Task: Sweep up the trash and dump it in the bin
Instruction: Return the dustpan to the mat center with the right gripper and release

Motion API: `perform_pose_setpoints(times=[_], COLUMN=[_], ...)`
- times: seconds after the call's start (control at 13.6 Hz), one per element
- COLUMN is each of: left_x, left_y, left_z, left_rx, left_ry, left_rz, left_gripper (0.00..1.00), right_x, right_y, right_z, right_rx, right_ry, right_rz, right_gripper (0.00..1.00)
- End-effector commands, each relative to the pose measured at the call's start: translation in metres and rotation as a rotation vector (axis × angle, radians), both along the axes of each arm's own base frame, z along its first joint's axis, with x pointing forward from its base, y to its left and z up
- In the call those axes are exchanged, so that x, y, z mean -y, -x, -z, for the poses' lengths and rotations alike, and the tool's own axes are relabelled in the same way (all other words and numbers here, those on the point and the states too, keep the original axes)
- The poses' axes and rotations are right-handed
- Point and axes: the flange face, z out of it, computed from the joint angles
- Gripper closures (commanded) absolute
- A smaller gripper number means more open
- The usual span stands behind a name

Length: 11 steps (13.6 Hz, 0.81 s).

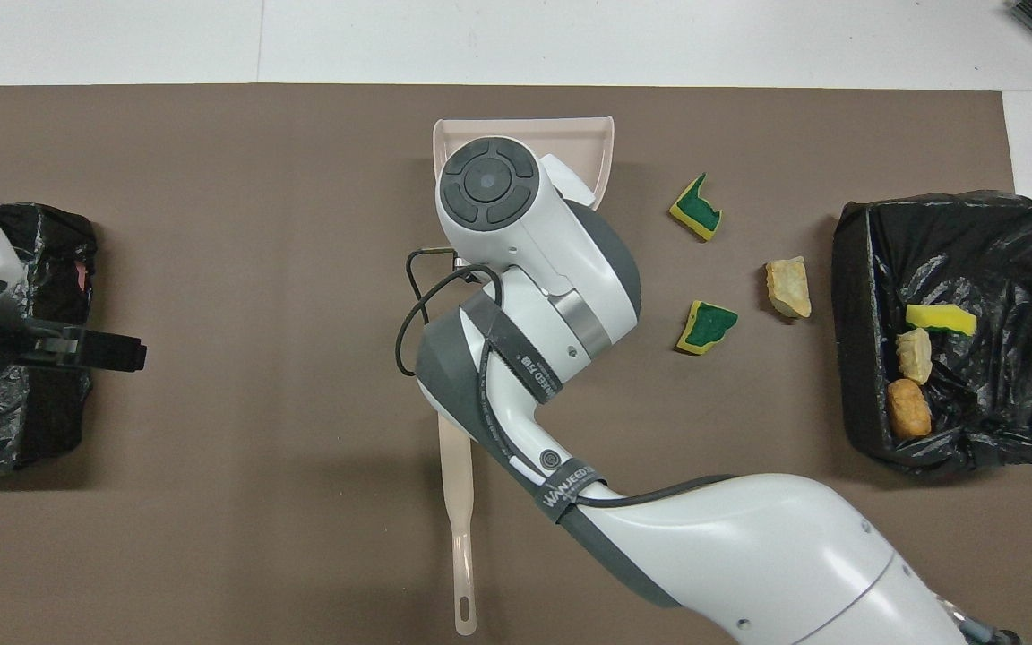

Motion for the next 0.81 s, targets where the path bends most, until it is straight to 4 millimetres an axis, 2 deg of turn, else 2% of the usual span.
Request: perform_pose_setpoints(times=[0.0, 0.29, 0.44, 0.66, 0.74], left_x=[-0.002, -0.003, -0.003, -0.004, -0.007], left_y=[-0.001, -0.001, 0.0, -0.001, -0.001], left_z=[-0.014, -0.012, -0.011, -0.012, -0.012], left_rx=[-0.014, -0.013, -0.02, -0.013, -0.011], left_ry=[-0.024, -0.023, -0.024, -0.022, -0.022], left_rz=[0.013, 0.002, 0.002, 0.0, -0.006], left_gripper=[0.0, 0.0, 0.0, 0.0, 0.0], right_x=[-0.027, -0.049, -0.055, -0.059, -0.057], right_y=[-0.005, 0.012, 0.015, 0.02, 0.02], right_z=[0.008, 0.002, 0.018, 0.03, 0.031], right_rx=[0.0, -0.057, -0.069, -0.094, -0.104], right_ry=[-0.098, -0.174, -0.171, -0.161, -0.154], right_rz=[0.054, 0.036, 0.03, 0.02, 0.02], right_gripper=[1.0, 1.0, 1.0, 1.0, 0.92])
